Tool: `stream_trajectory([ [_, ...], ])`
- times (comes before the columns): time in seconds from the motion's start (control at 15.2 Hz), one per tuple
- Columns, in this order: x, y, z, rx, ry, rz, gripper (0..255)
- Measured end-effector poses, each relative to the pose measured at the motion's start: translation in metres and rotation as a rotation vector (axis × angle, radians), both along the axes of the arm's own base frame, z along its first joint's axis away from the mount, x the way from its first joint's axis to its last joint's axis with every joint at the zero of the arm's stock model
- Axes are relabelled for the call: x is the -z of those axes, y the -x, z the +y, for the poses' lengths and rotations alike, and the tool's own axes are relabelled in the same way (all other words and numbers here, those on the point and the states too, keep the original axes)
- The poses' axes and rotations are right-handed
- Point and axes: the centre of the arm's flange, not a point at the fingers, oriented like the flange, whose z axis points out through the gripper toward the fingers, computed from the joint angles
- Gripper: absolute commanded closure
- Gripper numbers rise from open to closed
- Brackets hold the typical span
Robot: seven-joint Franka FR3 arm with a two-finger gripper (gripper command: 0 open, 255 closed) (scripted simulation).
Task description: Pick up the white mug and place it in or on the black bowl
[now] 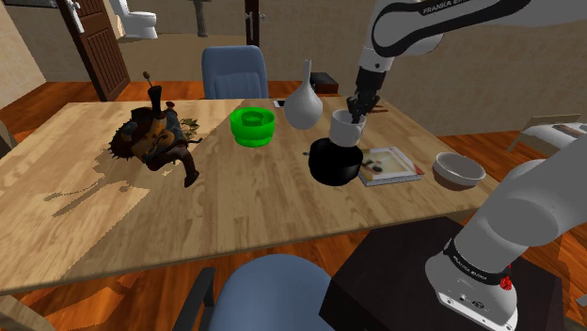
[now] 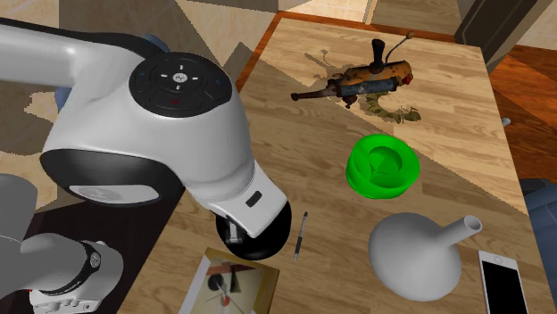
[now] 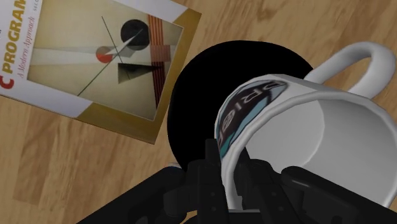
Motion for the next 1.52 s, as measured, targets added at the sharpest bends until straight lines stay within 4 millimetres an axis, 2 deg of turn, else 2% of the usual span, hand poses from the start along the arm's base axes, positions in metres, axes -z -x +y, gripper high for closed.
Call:
stream_trajectory([
  [0.59, 0.047, 0.000, -0.001, 0.000, 0.000, 0.000, 255],
  [1.06, 0.052, 0.000, -0.001, 0.000, 0.000, 0.000, 255],
  [1.12, 0.052, 0.000, -0.001, 0.000, 0.000, 0.000, 0],
  [1.52, 0.052, 0.000, -0.001, 0.000, 0.000, -0.001, 0],
])
